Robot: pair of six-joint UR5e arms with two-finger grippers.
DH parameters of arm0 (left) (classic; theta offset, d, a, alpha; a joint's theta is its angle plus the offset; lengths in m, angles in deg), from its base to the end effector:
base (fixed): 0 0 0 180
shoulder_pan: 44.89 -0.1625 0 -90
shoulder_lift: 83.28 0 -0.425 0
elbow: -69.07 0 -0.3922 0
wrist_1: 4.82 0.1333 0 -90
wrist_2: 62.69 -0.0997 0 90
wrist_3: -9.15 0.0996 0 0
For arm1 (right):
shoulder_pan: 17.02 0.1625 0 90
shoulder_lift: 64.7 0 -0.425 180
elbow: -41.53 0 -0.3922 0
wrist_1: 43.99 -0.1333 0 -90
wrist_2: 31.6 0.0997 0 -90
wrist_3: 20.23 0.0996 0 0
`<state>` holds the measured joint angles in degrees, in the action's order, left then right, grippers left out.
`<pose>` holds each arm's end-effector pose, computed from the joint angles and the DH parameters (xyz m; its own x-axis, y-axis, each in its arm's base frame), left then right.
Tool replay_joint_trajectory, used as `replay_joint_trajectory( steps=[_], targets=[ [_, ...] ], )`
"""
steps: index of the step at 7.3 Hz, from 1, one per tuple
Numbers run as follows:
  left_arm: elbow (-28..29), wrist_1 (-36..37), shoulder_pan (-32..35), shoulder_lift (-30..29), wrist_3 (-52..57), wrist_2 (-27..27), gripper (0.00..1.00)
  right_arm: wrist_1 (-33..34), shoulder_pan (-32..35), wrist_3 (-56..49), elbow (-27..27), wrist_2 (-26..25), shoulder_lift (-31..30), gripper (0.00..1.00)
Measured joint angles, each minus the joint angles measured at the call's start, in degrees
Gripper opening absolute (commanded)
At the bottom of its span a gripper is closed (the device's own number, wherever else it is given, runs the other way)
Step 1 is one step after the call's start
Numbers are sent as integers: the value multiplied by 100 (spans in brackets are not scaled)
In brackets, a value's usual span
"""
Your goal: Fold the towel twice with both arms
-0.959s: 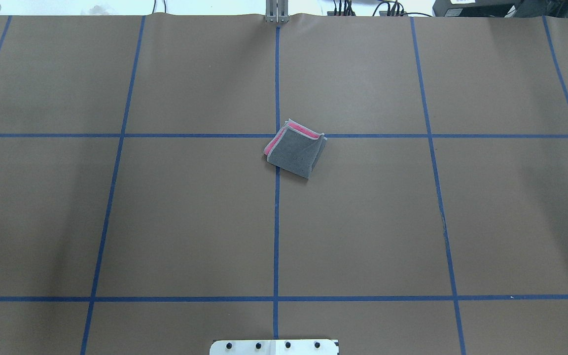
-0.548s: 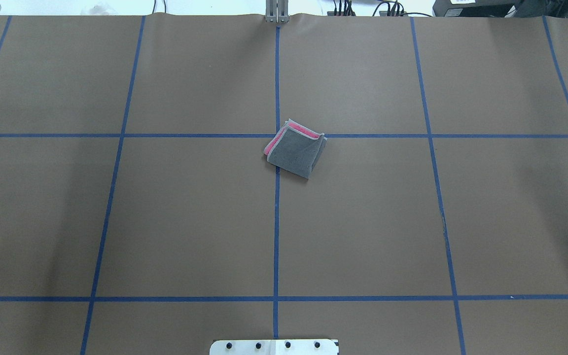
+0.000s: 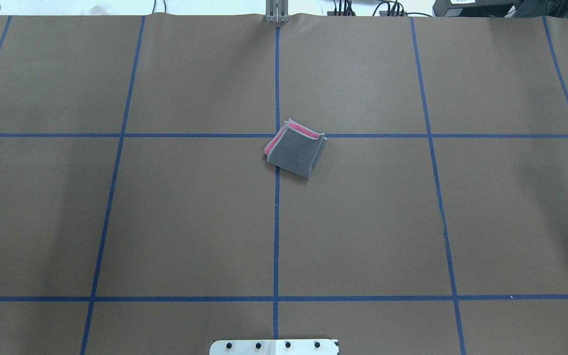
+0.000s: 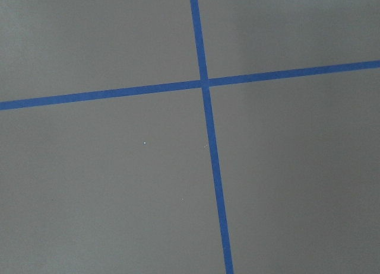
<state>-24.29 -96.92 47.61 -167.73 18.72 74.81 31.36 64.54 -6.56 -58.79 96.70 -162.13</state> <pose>-0.0795 -0.4474 0.6679 0.6728 0.1359 -0.7273 -0.0692 0.9902 0.1210 0.0040 -0.4609 0.6086 0.7607 -0.0685 0.6454 -0.0410 0.9873 0.1532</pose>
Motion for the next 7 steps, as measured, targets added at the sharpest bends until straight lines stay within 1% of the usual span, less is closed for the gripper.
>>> replay_joint_trajectory(
  steps=[2, 7],
  targets=[
    [-31, -146, -1, 89, -10, -137, 100, -3, 0, -13, 18, -5, -34, 100],
    [-45, -176, -4, 152, -25, -161, 100, -3, 7, -61, 72, -8, -140, 100]
  ],
)
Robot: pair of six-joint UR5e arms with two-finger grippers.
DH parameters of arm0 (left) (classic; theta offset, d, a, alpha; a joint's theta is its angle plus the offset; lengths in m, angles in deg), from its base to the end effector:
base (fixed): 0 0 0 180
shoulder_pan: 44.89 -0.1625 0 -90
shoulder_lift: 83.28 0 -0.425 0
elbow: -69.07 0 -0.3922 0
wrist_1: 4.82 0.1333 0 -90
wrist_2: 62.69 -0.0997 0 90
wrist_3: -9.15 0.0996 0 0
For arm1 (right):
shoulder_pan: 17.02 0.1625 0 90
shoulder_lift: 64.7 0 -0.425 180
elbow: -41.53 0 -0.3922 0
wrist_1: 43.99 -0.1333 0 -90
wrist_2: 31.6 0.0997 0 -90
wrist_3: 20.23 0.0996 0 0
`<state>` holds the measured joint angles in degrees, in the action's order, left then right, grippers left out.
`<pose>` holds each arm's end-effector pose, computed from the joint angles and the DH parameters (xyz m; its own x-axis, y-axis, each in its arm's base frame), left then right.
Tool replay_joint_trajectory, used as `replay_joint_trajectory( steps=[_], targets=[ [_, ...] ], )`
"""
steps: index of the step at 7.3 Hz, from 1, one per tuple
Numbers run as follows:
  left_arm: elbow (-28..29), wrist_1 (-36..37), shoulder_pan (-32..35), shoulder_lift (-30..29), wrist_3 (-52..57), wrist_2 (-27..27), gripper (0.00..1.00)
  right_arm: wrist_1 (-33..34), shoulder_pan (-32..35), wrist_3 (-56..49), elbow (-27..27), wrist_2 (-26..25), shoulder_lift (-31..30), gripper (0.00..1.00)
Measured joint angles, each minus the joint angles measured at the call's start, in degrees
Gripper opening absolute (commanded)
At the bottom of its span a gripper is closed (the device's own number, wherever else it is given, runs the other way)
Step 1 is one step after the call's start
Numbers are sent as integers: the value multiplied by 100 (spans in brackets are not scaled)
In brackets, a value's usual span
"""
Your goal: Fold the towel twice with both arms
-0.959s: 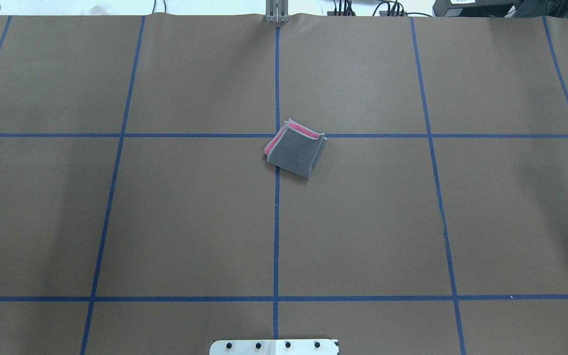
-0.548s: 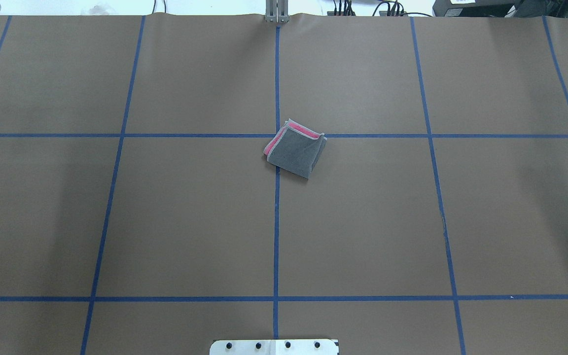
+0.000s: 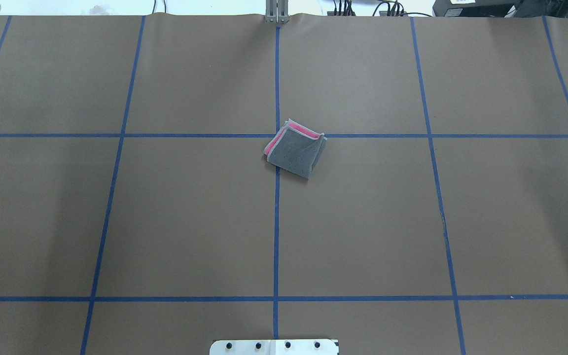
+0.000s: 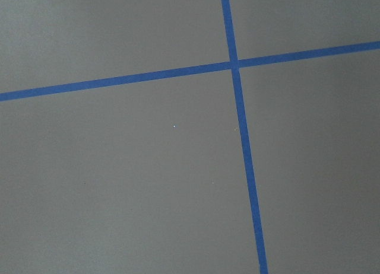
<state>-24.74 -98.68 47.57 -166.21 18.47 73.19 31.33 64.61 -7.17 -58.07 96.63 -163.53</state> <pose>-0.0806 -0.4366 0.6749 0.6936 0.1397 -0.7067 -0.0703 0.9895 0.1266 0.0063 -0.4496 0.6260 0.7654 -0.0548 0.6412 -0.0335 0.9916 0.1247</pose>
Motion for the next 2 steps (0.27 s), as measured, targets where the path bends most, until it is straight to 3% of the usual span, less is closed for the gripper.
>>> replay_joint_trajectory(
  steps=[2],
  targets=[
    [-3, 0, 0, 17, 0, 0, 100, 0, 2, -13, 12, -1, -92, 100]
  ],
)
